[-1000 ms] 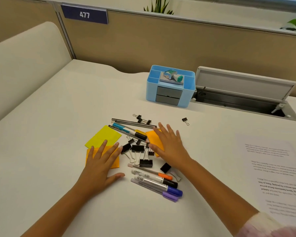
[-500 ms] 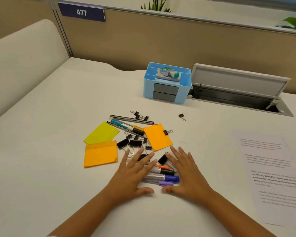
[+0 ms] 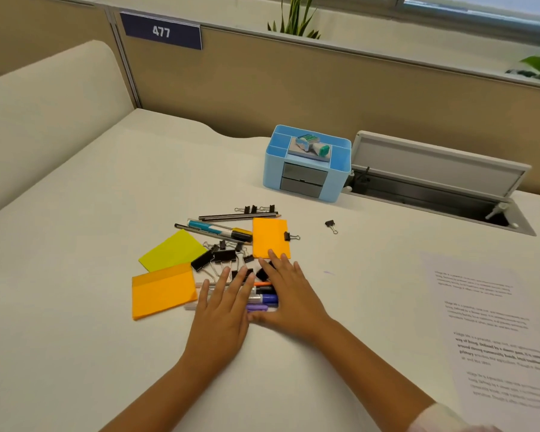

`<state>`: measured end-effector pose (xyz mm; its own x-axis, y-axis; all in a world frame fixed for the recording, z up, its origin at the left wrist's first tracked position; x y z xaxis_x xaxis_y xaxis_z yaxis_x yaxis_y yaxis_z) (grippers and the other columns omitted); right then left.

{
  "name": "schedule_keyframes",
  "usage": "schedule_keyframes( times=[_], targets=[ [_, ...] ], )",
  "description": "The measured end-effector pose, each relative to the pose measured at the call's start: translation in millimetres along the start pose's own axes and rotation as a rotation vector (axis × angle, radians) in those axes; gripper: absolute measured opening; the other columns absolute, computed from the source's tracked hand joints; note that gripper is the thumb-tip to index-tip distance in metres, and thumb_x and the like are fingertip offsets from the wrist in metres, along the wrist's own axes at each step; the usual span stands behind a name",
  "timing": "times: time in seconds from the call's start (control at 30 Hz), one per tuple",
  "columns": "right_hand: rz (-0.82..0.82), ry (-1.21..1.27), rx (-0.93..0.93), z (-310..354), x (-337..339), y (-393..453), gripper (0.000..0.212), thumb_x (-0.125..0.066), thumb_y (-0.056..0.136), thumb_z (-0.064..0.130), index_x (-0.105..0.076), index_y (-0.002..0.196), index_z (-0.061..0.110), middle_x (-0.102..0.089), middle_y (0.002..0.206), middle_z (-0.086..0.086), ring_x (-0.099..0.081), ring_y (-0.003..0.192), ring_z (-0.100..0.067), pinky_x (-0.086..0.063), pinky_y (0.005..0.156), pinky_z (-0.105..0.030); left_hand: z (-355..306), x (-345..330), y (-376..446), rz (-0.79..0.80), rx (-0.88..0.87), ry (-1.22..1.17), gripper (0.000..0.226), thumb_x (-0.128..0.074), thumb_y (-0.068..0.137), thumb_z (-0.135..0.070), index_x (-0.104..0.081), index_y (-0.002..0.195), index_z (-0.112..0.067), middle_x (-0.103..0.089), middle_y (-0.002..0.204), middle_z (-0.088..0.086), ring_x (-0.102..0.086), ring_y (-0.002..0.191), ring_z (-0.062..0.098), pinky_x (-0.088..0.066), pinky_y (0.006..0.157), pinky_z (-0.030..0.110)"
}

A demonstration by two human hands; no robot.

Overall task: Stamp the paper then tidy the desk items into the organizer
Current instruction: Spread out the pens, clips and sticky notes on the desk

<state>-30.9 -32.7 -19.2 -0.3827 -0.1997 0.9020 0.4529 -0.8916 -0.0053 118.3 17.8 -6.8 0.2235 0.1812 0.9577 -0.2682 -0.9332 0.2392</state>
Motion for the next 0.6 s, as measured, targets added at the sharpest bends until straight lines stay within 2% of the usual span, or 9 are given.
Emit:
schedule_keyframes(
  times=[0.07, 0.13, 0.23, 0.33, 0.4, 0.47, 0.53, 0.6],
  targets=[
    [0.023, 0.035, 0.026, 1, 0, 7, 0.101, -0.045, 0.066, 0.082, 0.007, 0.143, 0.043, 0.013, 0.155, 0.016, 0.017, 0.142, -0.009, 0.008, 0.115, -0.035, 2, 0, 0, 0.001, 0.064, 0.011, 0.055, -0.033, 0.084, -0.033, -0.043, 0.135, -0.013, -0.043, 0.142, 0.008, -0.026, 0.136, 0.029, -0.005, 0.111, 0.042],
    [0.053, 0.107, 0.049, -4, 5, 13, 0.100, -0.049, 0.067, 0.079, 0.008, 0.142, 0.045, 0.014, 0.153, 0.019, 0.017, 0.141, -0.007, 0.009, 0.115, -0.035, 4, -2, 2, 0.019, 0.115, 0.024, 0.057, -0.032, 0.084, -0.036, -0.044, 0.135, -0.014, -0.043, 0.142, 0.009, -0.032, 0.134, 0.031, -0.012, 0.111, 0.047],
    [-0.053, 0.146, -0.006, -27, 22, 22, 0.089, -0.045, 0.075, 0.073, 0.002, 0.143, 0.041, 0.012, 0.151, 0.019, 0.014, 0.141, -0.006, 0.008, 0.115, -0.035, 12, -3, 10, 0.073, 0.167, 0.063, 0.059, -0.029, 0.084, -0.041, -0.042, 0.136, -0.016, -0.041, 0.143, 0.008, -0.034, 0.133, 0.031, -0.025, 0.107, 0.054],
    [-0.219, 0.072, -0.216, -67, 43, 34, 0.085, -0.038, 0.080, 0.071, -0.009, 0.147, 0.027, 0.002, 0.157, 0.004, 0.007, 0.143, -0.015, 0.004, 0.114, -0.038, 25, -3, 16, 0.086, 0.179, 0.086, 0.063, -0.017, 0.090, -0.049, -0.036, 0.139, -0.016, -0.036, 0.146, 0.009, -0.026, 0.136, 0.031, -0.011, 0.112, 0.052],
    [-0.238, 0.018, -0.379, -93, 53, 43, 0.087, -0.039, 0.081, 0.068, -0.009, 0.147, 0.021, 0.001, 0.157, -0.005, 0.005, 0.144, -0.023, 0.004, 0.114, -0.038, 29, -1, 20, 0.083, 0.175, 0.082, 0.069, -0.004, 0.091, -0.053, -0.036, 0.139, -0.015, -0.037, 0.145, 0.009, -0.027, 0.136, 0.031, -0.006, 0.110, 0.049],
    [-0.212, 0.020, -0.476, -110, 57, 53, 0.087, -0.040, 0.083, 0.066, -0.007, 0.148, 0.019, 0.002, 0.157, -0.009, 0.005, 0.144, -0.026, 0.001, 0.115, -0.041, 24, -1, 22, 0.091, 0.050, 0.082, 0.068, -0.008, 0.092, -0.056, -0.035, 0.139, -0.016, -0.039, 0.145, 0.008, -0.026, 0.137, 0.029, -0.007, 0.109, 0.050],
    [-0.176, -0.004, -0.480, -113, 54, 64, 0.084, -0.035, 0.084, 0.066, -0.006, 0.148, 0.019, 0.002, 0.157, -0.011, 0.005, 0.144, -0.028, 0.001, 0.116, -0.042, 11, -5, 21, 0.114, -0.247, 0.097, 0.061, -0.020, 0.091, -0.057, -0.029, 0.141, -0.023, -0.037, 0.146, 0.002, -0.019, 0.139, 0.023, -0.009, 0.109, 0.049],
    [-0.154, -0.048, -0.423, -104, 47, 78, 0.080, -0.028, 0.086, 0.066, -0.006, 0.148, 0.020, 0.000, 0.157, -0.011, 0.004, 0.144, -0.027, 0.001, 0.116, -0.042, 2, -7, 22, 0.130, -0.495, 0.144, 0.054, -0.026, 0.092, -0.055, -0.028, 0.141, -0.031, -0.035, 0.147, -0.004, -0.023, 0.139, 0.021, -0.014, 0.106, 0.048]
  ],
)
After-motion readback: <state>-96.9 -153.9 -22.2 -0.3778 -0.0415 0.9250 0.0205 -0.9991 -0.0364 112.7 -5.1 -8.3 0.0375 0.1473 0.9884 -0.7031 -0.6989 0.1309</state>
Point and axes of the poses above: each hand's wrist, its own y-axis towards the middle knuckle, its own x-axis out of the back of the hand, z = x × y, the point moved 3 cm from there along y, towards the middle knuckle
